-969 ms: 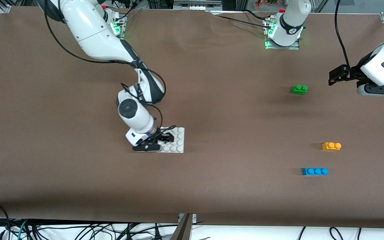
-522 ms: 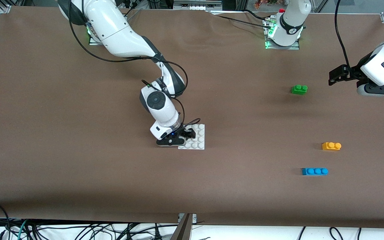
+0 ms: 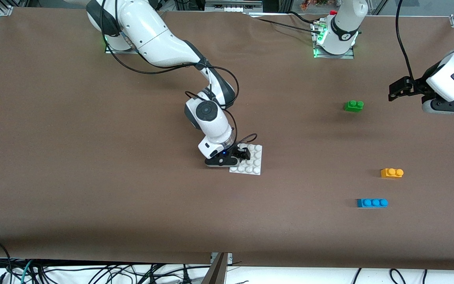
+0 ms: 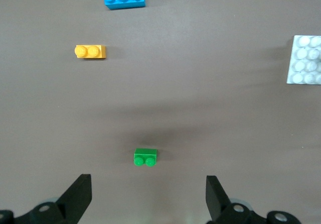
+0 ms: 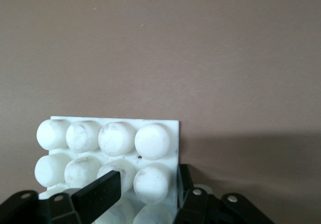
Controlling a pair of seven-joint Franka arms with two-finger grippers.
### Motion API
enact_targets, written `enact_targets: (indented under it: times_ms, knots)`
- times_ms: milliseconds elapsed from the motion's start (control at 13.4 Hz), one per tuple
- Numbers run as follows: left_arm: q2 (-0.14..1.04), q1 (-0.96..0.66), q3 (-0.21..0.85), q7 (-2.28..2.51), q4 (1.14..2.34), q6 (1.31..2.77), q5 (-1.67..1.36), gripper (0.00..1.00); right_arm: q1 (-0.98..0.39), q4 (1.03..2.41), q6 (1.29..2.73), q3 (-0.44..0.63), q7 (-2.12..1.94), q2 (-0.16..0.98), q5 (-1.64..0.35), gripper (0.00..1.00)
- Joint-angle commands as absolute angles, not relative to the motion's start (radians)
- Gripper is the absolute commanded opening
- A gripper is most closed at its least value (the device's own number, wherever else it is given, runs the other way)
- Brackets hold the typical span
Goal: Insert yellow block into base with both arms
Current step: 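Withdraw the right gripper while the left gripper reaches the yellow brick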
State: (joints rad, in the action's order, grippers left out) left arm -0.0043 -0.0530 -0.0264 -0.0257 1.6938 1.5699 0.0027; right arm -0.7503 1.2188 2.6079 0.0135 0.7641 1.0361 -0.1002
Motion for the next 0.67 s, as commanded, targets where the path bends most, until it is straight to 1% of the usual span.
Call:
enact_targets:
  times_ms: [0,149,596]
  knots:
    - [0.003,-0.054,-0.026,-0.023,1.672,1.552,-0.006,1.0,-0.802,1.123,2.654,0.003,0.821,1.149,-0.107,0.54]
    - [0.003,-0.055,-0.026,-0.023,1.672,1.554,-0.008,1.0,-0.825,1.094,2.669,0.003,0.818,1.17,-0.106,0.54]
    - [0.005,-0.054,-0.029,-0.023,1.672,1.554,-0.008,1.0,-0.827,1.092,2.694,0.003,0.767,1.164,-0.087,0.56]
